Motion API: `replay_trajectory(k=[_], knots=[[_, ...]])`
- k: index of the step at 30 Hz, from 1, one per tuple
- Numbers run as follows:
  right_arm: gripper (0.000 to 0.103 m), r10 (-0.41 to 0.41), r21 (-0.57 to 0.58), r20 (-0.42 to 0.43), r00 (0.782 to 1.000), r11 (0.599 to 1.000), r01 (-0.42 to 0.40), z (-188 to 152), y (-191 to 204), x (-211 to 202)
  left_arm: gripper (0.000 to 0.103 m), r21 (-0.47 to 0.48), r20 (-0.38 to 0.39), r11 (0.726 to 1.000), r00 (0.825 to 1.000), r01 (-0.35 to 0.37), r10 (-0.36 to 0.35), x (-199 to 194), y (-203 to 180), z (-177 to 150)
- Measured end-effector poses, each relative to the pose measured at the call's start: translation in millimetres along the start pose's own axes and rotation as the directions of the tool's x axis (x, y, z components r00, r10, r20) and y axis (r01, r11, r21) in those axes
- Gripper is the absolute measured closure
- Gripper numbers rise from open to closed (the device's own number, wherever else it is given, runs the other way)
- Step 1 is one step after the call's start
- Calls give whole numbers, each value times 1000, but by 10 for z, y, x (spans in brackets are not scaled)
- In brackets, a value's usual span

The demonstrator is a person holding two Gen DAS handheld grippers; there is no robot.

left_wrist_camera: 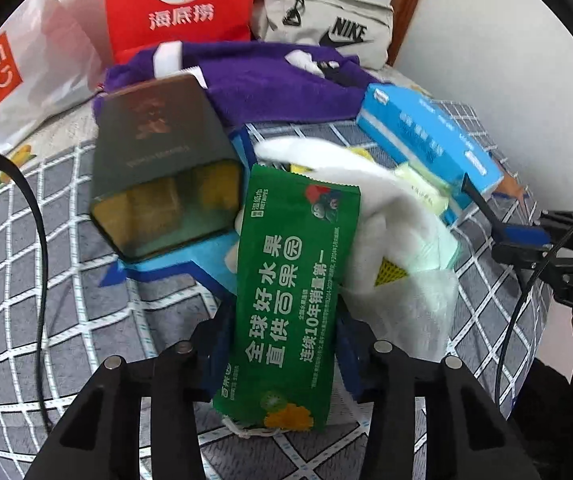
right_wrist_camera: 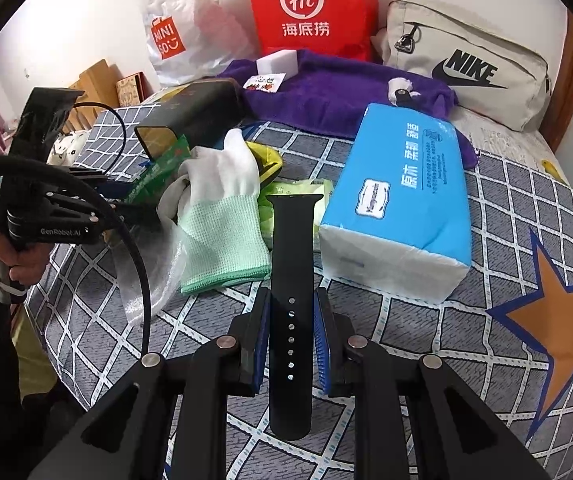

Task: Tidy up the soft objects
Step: 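Lift the black strap and green packet and carry both toward the purple towel, then lower the strap and packet onto the purple towel and open both tools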

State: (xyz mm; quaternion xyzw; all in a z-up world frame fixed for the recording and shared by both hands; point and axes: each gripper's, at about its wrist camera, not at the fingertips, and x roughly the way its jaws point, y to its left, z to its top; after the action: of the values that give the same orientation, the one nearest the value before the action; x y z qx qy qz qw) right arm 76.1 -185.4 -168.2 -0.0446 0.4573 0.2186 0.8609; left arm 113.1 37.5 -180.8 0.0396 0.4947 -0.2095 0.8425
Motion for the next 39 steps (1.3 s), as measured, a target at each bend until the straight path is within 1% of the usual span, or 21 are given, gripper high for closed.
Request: replay_trajectory(k=[12,19,23,27,30,32,35,39], knots=[[82,47,-1,59,997,999,-47,203,31,-195,62,-73,80,997,997,-8,14,-402,165,113],[82,47,12,76,996,999,-48,410,-54,-214,62,-106,122,994,992,-1,14,-524,202,304],[82,44,16,82,996,999,-45,535,-139,-214,62,-103,138,995,990,-4,19,-567,216,453],[82,35,24,101,994,999,-38,704,-258,-239,62,-112,146,994,989,-8,24,-596,280,613],[82,13,24,119,993,1000,-16,891,-370,-235,62,-119,153,993,988,-8,26,-599,344,755],[82,13,34,129,992,999,-18,1034,-465,-206,62,-122,152,993,988,-10,29,-580,386,861],[82,18,52,138,990,998,-26,1249,-596,-127,62,-134,141,991,989,-22,41,-492,463,1044],[82,22,61,147,989,998,-31,1503,-703,-4,62,-164,127,986,991,-16,37,-346,574,1266]])
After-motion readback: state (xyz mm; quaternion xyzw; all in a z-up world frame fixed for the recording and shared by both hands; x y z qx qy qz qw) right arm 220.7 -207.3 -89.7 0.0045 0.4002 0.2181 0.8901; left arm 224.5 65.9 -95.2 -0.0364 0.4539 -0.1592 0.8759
